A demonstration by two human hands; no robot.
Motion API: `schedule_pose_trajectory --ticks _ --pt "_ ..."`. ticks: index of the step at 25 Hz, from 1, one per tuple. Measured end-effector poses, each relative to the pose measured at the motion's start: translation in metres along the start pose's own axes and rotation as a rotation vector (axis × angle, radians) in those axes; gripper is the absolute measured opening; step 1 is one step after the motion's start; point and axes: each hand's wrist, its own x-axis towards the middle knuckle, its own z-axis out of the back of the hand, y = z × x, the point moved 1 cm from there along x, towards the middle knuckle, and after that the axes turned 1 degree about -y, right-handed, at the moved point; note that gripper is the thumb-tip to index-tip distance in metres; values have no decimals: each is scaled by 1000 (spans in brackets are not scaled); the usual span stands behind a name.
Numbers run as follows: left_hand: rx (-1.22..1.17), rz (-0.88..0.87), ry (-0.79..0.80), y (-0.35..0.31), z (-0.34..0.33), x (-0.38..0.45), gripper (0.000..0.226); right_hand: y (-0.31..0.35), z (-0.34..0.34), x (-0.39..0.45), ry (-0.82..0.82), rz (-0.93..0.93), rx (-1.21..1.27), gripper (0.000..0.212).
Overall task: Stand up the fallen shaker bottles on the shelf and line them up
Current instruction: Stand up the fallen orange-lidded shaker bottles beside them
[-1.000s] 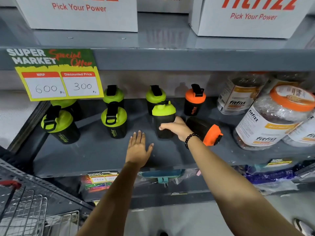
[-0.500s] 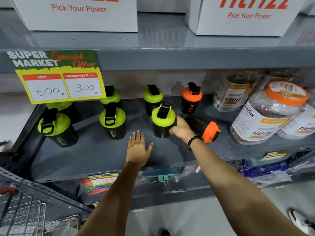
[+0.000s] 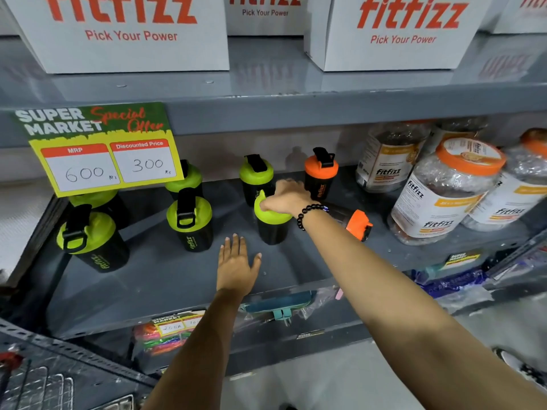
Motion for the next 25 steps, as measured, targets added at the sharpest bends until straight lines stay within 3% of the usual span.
schedule_pose_trajectory --ticks 2,5,8,11,12,15,21,25 --pt "4 -3 -2 0 0 0 76 2 2 1 96 113 -30 43" --pt "16 -8 -1 0 -1 1 68 -1 -2 -1 93 274 -66 60" --pt "16 -17 -1 1 -1 1 66 -10 -7 -6 -99 351 -22 67" --pt "15 -18 -3 0 0 1 71 -8 -9 -10 -406 157 190 41" --pt "10 -13 -5 0 0 0 75 -2 -10 -12 -425 81 161 37" --pt "-11 -3 8 0 0 0 75 7 -16 -12 -272 -17 33 66" --pt "-17 -11 5 0 0 0 65 -2 -10 -2 -63 108 186 66" --pt "-18 -10 5 1 0 0 65 -8 -9 2 -31 161 248 71"
